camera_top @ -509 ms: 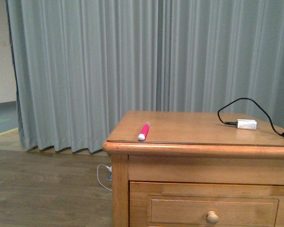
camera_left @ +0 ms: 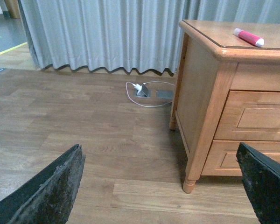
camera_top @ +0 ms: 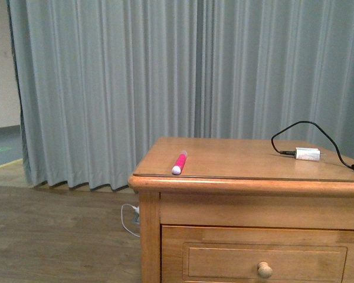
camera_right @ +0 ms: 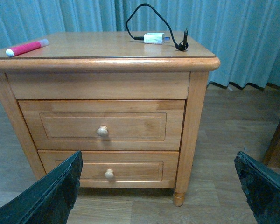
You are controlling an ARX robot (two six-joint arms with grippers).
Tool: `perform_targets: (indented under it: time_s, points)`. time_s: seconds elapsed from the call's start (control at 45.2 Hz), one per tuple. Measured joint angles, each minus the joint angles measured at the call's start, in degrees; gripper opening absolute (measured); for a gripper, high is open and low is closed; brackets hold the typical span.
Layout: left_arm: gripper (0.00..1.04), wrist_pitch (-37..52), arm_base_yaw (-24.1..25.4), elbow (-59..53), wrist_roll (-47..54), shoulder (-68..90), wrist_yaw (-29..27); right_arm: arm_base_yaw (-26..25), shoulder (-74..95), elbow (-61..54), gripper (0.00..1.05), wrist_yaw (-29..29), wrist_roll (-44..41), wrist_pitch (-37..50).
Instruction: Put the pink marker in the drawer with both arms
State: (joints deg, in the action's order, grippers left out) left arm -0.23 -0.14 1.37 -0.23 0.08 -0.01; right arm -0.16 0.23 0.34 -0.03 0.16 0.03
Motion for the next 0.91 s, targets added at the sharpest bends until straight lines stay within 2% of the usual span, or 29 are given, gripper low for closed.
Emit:
perform_targets:
  time_s: [0.31,0.398,0.443,0.598,0.664,0.819,0.908]
  points:
    - [0.99,0.0,0.0,0.0,0.0,0.0,0.0,0.0,0.0,0.0,0.96,-0.02,0.0,0.0]
    - [0.99,0.0,0.0,0.0,0.0,0.0,0.04,0.22,7.87,5.09,0.96,-1.95,5.07,-12.11]
    - [0.99,0.0,0.0,0.0,0.0,0.0,-0.02,1.05,13.03,6.4,0.96,-2.01,6.6,-12.24]
    - [0.99,0.0,0.0,0.0,0.0,0.0,0.0,6.71,33.68,12.09,0.96,-1.84,7.87,-0.74]
    - [0.99,0.0,0.0,0.0,0.0,0.0,0.0,10.23,44.92,15.19,0.96,0.59,7.58,6.21]
    - [0.99,0.0,0.0,0.0,0.0,0.0,0.0,13.7,62.86,22.03,0.96,2.4,7.76,15.8]
    - [0.99,0.0,0.0,0.0,0.0,0.0,0.0,15.43,75.58,27.26,0.96,5.7,9.53,21.22]
